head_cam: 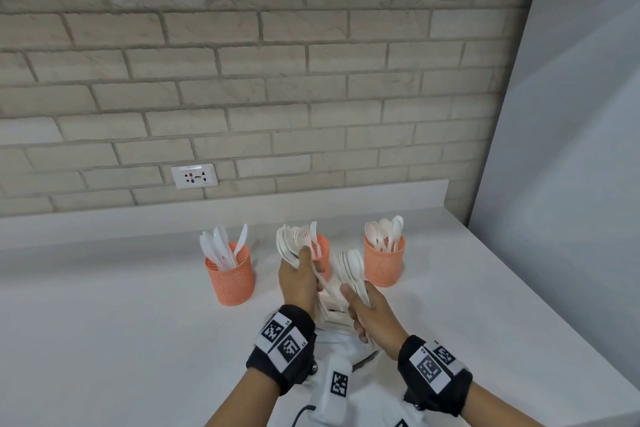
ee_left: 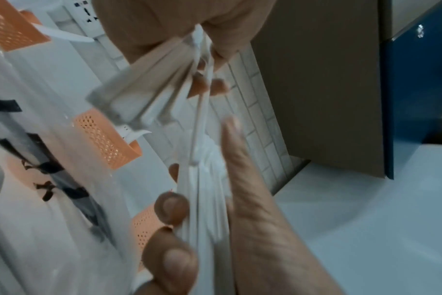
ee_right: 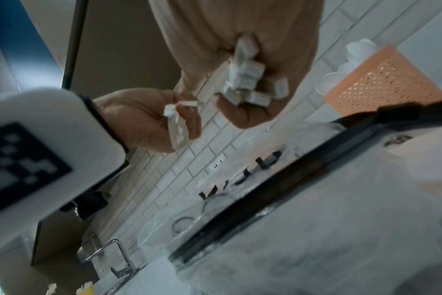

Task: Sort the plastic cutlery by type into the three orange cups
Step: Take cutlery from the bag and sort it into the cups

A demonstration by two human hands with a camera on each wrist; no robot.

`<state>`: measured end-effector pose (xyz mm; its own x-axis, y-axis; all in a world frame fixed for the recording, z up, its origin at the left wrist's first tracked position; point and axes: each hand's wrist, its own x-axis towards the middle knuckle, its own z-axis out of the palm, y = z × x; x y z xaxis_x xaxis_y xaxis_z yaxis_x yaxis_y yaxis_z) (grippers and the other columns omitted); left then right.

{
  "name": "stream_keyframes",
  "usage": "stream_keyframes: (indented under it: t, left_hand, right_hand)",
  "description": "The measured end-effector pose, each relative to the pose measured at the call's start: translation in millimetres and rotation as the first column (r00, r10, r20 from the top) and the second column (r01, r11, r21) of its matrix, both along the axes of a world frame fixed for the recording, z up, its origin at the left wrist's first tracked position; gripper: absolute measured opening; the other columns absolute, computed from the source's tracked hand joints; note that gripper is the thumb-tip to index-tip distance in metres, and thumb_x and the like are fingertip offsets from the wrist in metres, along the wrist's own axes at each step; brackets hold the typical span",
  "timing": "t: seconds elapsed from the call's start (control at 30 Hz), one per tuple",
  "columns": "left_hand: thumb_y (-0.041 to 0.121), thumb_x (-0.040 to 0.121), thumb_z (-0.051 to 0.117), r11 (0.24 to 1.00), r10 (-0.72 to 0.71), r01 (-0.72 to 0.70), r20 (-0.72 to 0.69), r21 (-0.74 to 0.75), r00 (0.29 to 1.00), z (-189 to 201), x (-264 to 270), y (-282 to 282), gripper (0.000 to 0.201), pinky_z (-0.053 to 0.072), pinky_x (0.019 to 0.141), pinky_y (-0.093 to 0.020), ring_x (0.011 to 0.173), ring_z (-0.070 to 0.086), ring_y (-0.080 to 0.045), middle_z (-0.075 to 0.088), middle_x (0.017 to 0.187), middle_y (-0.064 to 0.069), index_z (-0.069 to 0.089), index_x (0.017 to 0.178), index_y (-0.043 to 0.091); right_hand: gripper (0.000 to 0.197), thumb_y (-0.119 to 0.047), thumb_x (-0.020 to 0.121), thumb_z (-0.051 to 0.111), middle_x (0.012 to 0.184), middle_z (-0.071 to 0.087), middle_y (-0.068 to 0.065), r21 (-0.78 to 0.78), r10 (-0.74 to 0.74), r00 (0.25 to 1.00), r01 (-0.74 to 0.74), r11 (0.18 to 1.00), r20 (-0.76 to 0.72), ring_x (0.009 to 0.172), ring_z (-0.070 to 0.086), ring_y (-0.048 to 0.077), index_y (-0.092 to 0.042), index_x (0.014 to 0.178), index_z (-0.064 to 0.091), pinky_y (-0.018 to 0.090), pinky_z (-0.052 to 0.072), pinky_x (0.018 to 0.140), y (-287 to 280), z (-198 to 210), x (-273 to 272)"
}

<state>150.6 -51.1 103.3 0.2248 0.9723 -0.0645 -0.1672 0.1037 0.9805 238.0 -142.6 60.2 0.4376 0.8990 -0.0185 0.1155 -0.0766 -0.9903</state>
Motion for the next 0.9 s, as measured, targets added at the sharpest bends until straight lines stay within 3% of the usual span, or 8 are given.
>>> stream_keyframes:
  t: [0.1,0.27,0.4,0.53,0.67,0.77,0.83,0.9]
  left_hand:
    - [0.019,0.095,0.043,0.998,0.036,-0.037,-0.026,-0.049,0.999,1.3,-9.8,9.0,0.035,0.035,0.051,-0.027,0.049,0.043,-0.019,0.046,0.056,-0.004,0.048,0.062,0.009]
    - [0.021,0.097,0.041,0.987,-0.136,0.134,-0.022,-0.093,0.99,-3.8,-17.8,6.2,0.025,0.038,0.059,-0.027,0.055,0.044,-0.017,0.041,0.056,-0.004,0.056,0.087,0.003]
    - [0.023,0.089,0.057,0.945,-0.281,0.291,0.089,-0.151,0.956,-7.0,-19.2,-3.0,0.021,0.038,0.046,-0.025,0.036,0.032,-0.01,0.03,0.042,0.005,0.06,0.099,0.004]
    - [0.029,0.092,0.055,0.923,-0.355,0.369,0.125,-0.114,0.927,-3.7,-15.5,-12.7,0.023,0.039,0.04,-0.023,0.034,0.028,-0.008,0.026,0.04,0.007,0.056,0.099,0.007]
    - [0.028,0.092,0.055,0.921,-0.375,0.381,0.082,-0.076,0.923,-2.2,-9.4,-18.0,0.022,0.039,0.041,-0.022,0.033,0.032,-0.008,0.031,0.039,0.006,0.052,0.085,0.007]
    - [0.028,0.093,0.053,0.92,-0.39,0.39,0.013,-0.028,0.921,-3.6,-2.0,-21.2,0.03,0.041,0.042,-0.023,0.033,0.036,-0.009,0.035,0.041,0.003,0.052,0.073,0.007]
    - [0.024,0.094,0.053,0.9,-0.435,0.435,-0.034,0.008,0.9,-2.9,2.4,-22.3,0.03,0.042,0.044,-0.023,0.035,0.037,-0.009,0.037,0.041,0.004,0.053,0.069,0.008]
    - [0.018,0.094,0.051,0.85,-0.52,0.525,-0.098,0.039,0.849,-0.5,5.4,-22.3,0.026,0.044,0.047,-0.021,0.038,0.039,-0.009,0.042,0.043,0.005,0.054,0.069,0.01]
  right_hand:
    - [0.032,-0.046,0.097,0.031,0.064,0.043,0.001,-0.008,-0.055,0.997,0.054,0.999,-0.063,0.042,0.035,0.01,-0.019,0.09,0.045,0.021,0.03,0.039,-0.1,1.5,3.0]
    - [0.025,-0.032,0.101,0.031,0.066,0.046,0.001,0.063,-0.055,0.997,0.052,0.997,0.051,0.043,0.036,0.009,-0.022,0.085,0.048,0.023,0.031,0.042,0.3,-0.3,4.3]
    - [0.018,-0.03,0.1,0.036,0.064,0.045,-0.001,0.132,-0.059,0.991,0.043,0.99,0.12,0.049,0.039,0.009,-0.03,0.102,0.054,0.023,0.036,0.048,4.4,-1.4,2.7]
    - [0.022,-0.028,0.099,0.039,0.065,0.047,-0.003,0.132,-0.027,0.991,0.01,0.991,0.133,0.053,0.044,0.008,-0.026,0.114,0.054,0.023,0.041,0.055,6.4,-1.2,2.0]
    - [0.016,-0.027,0.098,0.044,0.069,0.052,-0.001,0.107,-0.004,0.991,-0.01,0.994,0.133,0.053,0.047,0.014,-0.028,0.11,0.054,0.024,0.04,0.05,7.9,2.3,3.9]
    - [0.016,-0.021,0.091,0.055,0.069,0.06,0.001,0.09,-0.024,0.985,0.009,0.996,0.173,0.053,0.051,0.014,-0.019,0.107,0.057,0.024,0.039,0.043,8.1,7.9,7.4]
    - [0.012,-0.018,0.088,0.059,0.066,0.062,0.0,0.087,-0.057,0.98,0.041,0.995,0.188,0.046,0.05,0.009,-0.016,0.1,0.061,0.024,0.037,0.039,7.3,11.2,12.6]
    - [0.007,-0.022,0.089,0.059,0.059,0.06,0.0,0.071,-0.091,0.984,0.081,0.994,0.154,0.041,0.045,0.013,-0.017,0.086,0.064,0.024,0.035,0.039,5.4,14.4,20.6]
